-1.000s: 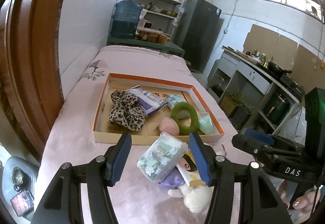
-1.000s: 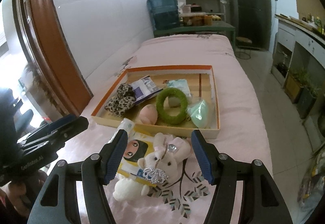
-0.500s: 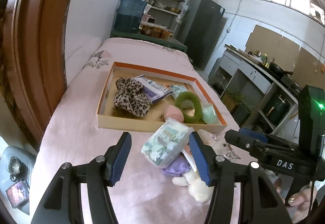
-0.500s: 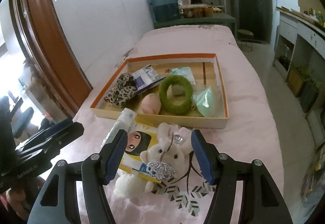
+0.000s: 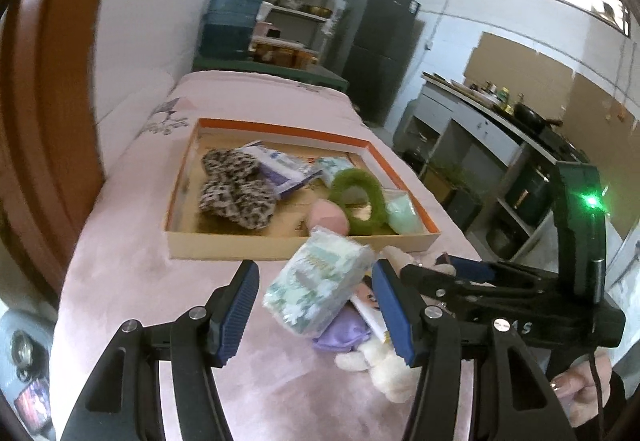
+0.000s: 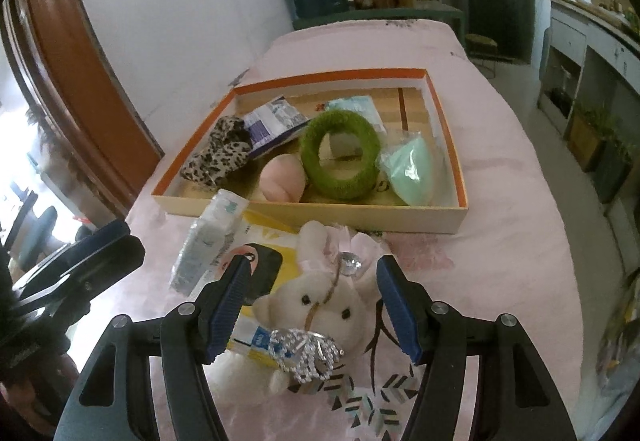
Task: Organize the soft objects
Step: 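Grasp the white wipes pack with left tool while right tool grasps white plush bunny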
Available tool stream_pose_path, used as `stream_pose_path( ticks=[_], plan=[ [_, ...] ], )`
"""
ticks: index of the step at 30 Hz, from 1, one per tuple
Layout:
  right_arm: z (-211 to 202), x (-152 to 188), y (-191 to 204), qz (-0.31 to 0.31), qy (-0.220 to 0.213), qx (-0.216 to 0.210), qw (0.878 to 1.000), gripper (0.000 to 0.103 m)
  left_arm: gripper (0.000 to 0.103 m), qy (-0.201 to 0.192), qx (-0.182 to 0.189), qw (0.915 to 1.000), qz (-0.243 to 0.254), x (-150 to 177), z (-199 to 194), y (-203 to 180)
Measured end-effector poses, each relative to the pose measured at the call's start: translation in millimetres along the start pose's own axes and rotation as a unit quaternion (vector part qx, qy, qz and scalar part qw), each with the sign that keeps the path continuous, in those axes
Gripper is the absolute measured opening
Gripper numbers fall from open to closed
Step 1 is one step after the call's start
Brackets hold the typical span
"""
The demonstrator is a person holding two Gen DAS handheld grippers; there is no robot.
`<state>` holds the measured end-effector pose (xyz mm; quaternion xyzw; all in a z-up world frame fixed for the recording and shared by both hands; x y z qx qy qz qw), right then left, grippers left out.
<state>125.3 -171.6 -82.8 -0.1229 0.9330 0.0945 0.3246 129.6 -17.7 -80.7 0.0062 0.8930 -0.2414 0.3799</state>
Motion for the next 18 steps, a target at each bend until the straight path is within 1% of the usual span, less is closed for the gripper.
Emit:
stream_pose_path(
  ticks=[2,6,11,14,16,18],
  plan=[
    [1.4,1.0,-1.9,0.002,0.002,-0.001,1.000,0.070,0.059,0.007,0.002,0.9998,0.019,0.3,6.8,-6.3],
    [4.2,4.8,-7.2,0.006,0.006,-0.002,1.000,0.071,0.059,0.027,-0.004,0.9978,0.061,2.2,26.4,-12.6],
    [10.4,10.6,-11.2,0.016,0.012,-0.011,1.000,0.071,0.058,0.051,-0.004,0.9951,0.085,6.6,45.0,-13.0],
    [15.0,12.6,-13.3,0.015,0.018,-0.004,1.000,0.071,0.058,0.062,-0.006,0.9945,0.084,9.9,54.0,-10.1],
    [17.1,14.6,-15.0,0.019,0.019,-0.014,1.000,0.071,0.059,0.068,-0.013,0.9945,0.079,10.9,59.6,-5.8],
    [17.5,16.2,-15.9,0.023,0.016,-0.022,0.999,0.071,0.059,0.072,-0.010,0.9952,0.064,11.9,63.3,0.2]
  ],
)
Point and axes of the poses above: each gripper's, at about its wrist camera, not at the fingertips, and z roughly the way its jaws point, y to its left, x to its underside, the point moved 4 cm from there along z, roughly the way its jaws point, and after that the axes turned 12 degrees about -z, right-handed, at the moved point
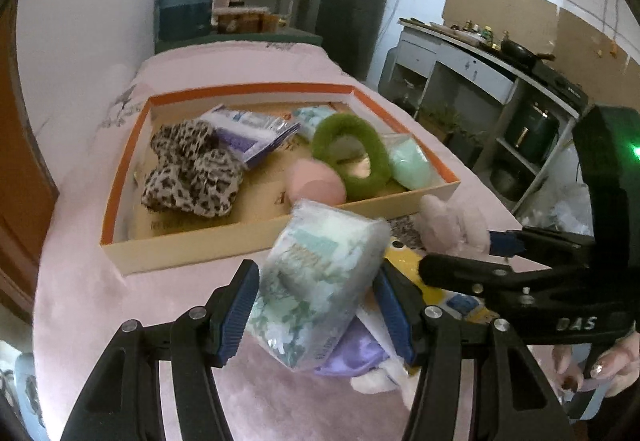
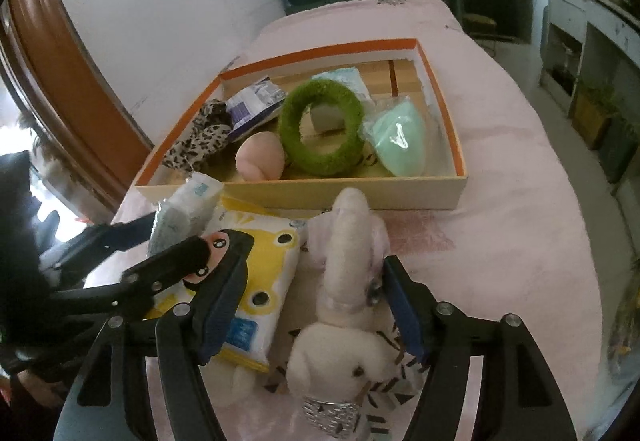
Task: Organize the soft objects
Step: 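Grasp the white wipes pack with left tool while right tool grasps white plush bunny, then lift the wipes pack and plush bunny toward the box with both tools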
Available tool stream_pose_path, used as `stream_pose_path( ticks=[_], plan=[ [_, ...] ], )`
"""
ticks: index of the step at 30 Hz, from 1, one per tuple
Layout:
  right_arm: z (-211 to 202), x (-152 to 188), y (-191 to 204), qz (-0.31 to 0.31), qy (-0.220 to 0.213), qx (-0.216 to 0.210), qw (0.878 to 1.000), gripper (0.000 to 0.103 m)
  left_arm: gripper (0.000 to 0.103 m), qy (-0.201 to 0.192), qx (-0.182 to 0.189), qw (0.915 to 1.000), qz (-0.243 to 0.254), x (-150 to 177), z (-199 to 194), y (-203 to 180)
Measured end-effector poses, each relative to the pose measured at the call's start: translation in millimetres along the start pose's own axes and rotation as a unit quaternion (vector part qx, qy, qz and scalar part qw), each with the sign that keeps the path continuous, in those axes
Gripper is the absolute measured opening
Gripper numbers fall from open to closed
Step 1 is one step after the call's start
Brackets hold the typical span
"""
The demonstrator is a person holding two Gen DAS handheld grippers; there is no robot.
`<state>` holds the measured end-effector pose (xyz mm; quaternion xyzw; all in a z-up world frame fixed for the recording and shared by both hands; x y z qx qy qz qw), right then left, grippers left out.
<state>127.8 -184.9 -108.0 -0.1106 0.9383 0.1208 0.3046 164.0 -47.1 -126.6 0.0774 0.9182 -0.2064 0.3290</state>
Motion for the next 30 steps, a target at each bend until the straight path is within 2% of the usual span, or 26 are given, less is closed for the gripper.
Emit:
stream_pose_path(
  ticks=[2,4,5,7,8,14,30],
  plan=[
    [-0.2,0.4,0.1,-0.001,-0.002,-0.001,1.000,0.070,0.058,0.001,0.005,0.9999,-0.011,-0.4,1.3,4.1],
    [-1.4,1.5,-0.7,-0.001,-0.004,0.002,1.000,0.057,0.056,-0.001,0.008,0.9998,-0.019,-0.5,1.7,7.7],
    [-2.4,2.3,-1.7,0.000,-0.006,0.004,1.000,0.053,0.049,-0.004,0.009,0.9996,-0.025,-0.3,1.1,10.3],
    [-4.5,3.2,-5.5,0.008,-0.008,0.006,1.000,0.037,0.042,-0.008,0.013,0.9991,-0.039,-0.2,-0.1,15.5],
    [-5.0,3.2,-7.2,0.010,-0.008,0.009,1.000,0.034,0.038,-0.010,0.011,0.9989,-0.044,-0.5,-0.5,17.8],
    [-8.7,6.1,-12.1,0.019,-0.011,0.005,1.000,0.032,0.028,-0.031,0.010,0.9973,-0.067,-3.7,-9.1,26.7],
    [-34.0,-0.4,-6.9,0.006,-0.035,0.023,0.999,0.032,0.022,-0.071,0.005,0.9941,-0.081,-10.3,-40.8,24.4]
  ],
)
Point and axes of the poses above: each gripper's, at about its wrist camera, not at the fingertips, and z roughly the way its jaws point, y to its left, x to its underside, the point moved 4 cm from there along z, roughly the way its jaws point, and after that the axes turned 12 degrees about -z, right-handed, at the moved point
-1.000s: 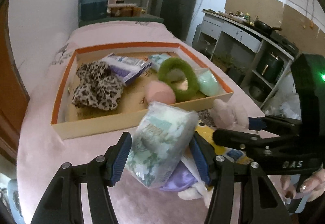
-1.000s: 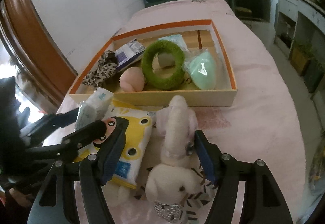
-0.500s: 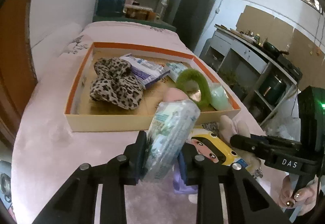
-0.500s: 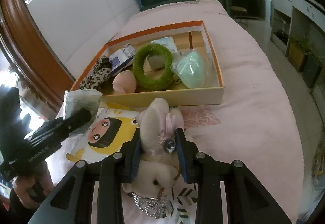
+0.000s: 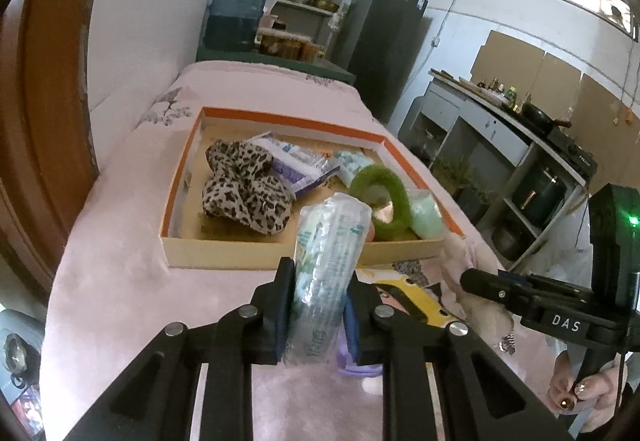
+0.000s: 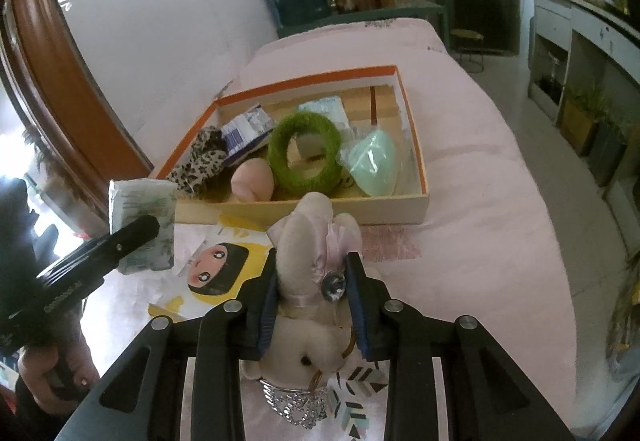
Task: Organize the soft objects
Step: 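Lift the wipes pack and plush bunny toward the box with both tools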
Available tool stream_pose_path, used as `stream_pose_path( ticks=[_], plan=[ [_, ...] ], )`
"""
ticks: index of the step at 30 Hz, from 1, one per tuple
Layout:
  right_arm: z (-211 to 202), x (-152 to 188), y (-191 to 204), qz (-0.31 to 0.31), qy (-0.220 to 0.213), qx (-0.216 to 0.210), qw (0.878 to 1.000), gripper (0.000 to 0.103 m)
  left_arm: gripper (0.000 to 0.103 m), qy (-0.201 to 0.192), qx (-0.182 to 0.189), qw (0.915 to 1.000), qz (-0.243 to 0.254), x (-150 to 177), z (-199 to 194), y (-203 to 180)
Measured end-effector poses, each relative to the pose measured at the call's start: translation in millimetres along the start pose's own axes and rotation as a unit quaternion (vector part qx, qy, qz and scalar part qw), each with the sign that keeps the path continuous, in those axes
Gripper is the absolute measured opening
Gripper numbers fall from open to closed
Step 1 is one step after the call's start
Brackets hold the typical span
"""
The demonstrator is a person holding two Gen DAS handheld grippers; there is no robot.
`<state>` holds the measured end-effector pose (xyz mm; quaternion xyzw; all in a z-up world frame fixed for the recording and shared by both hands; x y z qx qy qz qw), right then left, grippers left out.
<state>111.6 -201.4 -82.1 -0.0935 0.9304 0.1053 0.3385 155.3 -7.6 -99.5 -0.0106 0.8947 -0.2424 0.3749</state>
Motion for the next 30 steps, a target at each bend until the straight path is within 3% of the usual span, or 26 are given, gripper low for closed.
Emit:
stream_pose_path(
  ticks=[16,30],
  plan=[
    [-27.5,-20.3,15.3,-0.025,-0.032,0.002,0.999,0.032,0.022,-0.039,0.008,0.9992,0.006,-17.0,-33.4,-20.4],
    [-30.1,-40.4,29.7,-0.048,-0.048,-0.011,0.998,0.032,0.022,-0.049,0.018,0.9986,0.001,-25.1,-39.3,-28.9]
  ],
)
Point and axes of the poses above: each gripper's, at about its wrist camera, not at the fingertips, and z roughly the way its jaws point, y to its left, x to its underside, the point moved 4 cm from there along z, roughly the way its jaws point, and after that the axes turned 12 degrees about -z, right-handed, at the moved point
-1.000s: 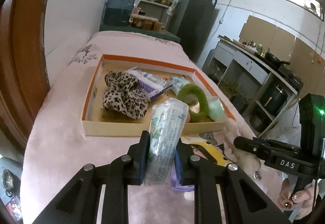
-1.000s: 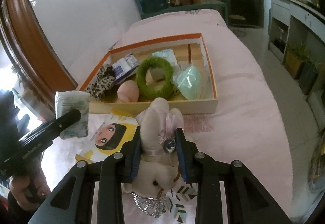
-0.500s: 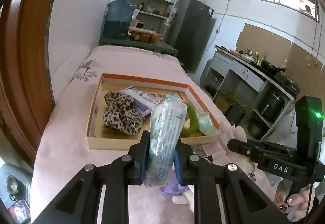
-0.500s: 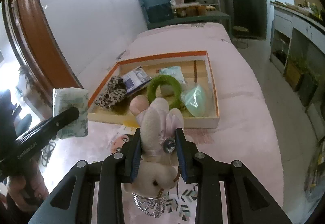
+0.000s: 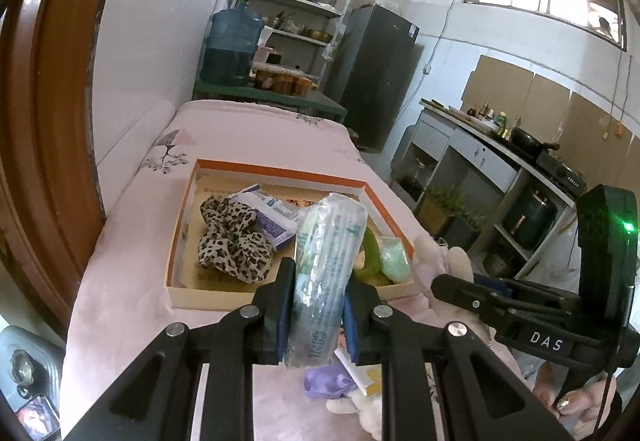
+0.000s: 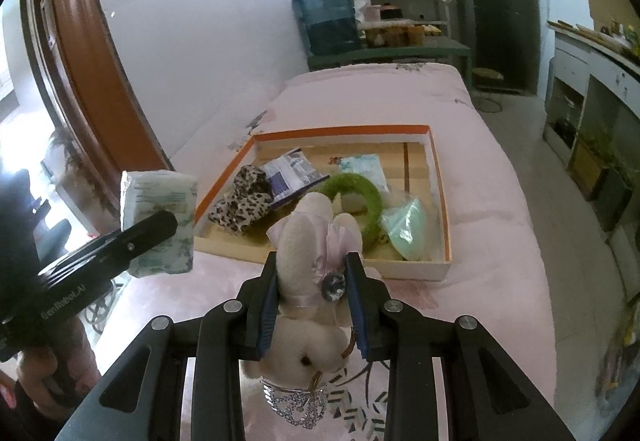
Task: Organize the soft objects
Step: 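Lift the wipes pack and plush bunny toward the box with both tools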
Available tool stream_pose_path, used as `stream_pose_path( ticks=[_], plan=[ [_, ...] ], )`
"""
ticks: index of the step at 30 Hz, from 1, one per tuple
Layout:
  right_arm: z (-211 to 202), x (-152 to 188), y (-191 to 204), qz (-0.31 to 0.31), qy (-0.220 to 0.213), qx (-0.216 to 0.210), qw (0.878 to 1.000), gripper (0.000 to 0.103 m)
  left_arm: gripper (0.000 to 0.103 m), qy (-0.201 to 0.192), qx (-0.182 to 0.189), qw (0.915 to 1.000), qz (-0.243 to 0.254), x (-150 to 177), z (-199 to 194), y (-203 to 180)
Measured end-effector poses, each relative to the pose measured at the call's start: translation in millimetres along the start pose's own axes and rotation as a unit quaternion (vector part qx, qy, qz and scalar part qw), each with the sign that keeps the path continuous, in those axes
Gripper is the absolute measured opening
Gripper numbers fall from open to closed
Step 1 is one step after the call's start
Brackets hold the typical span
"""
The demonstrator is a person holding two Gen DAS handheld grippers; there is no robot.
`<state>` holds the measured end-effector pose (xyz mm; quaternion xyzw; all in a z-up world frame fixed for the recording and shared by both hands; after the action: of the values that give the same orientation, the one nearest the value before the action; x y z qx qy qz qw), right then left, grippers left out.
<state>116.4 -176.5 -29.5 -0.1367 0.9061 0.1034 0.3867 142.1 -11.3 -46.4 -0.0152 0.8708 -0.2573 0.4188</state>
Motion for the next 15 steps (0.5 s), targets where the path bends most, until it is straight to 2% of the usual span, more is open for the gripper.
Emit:
stream_pose_path(
  ticks=[15],
  plan=[
    [7.9,-16.6,8.3,-0.012,-0.014,-0.013,1.000,0.032,0.022,-0.022,0.011,0.9995,-0.019,-14.1,2.0,-3.0]
  ],
)
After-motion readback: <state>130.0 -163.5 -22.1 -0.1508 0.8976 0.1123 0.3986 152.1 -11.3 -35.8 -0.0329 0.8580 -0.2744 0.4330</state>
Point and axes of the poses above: each gripper's, at about its wrist camera, not at the fingertips, and z roughly the way its jaws point, y to its left, x to its underside, the point moved 4 cm from there along z, roughly the way its jaws point, and after that the axes turned 12 degrees about -z, right-handed, at the moved point
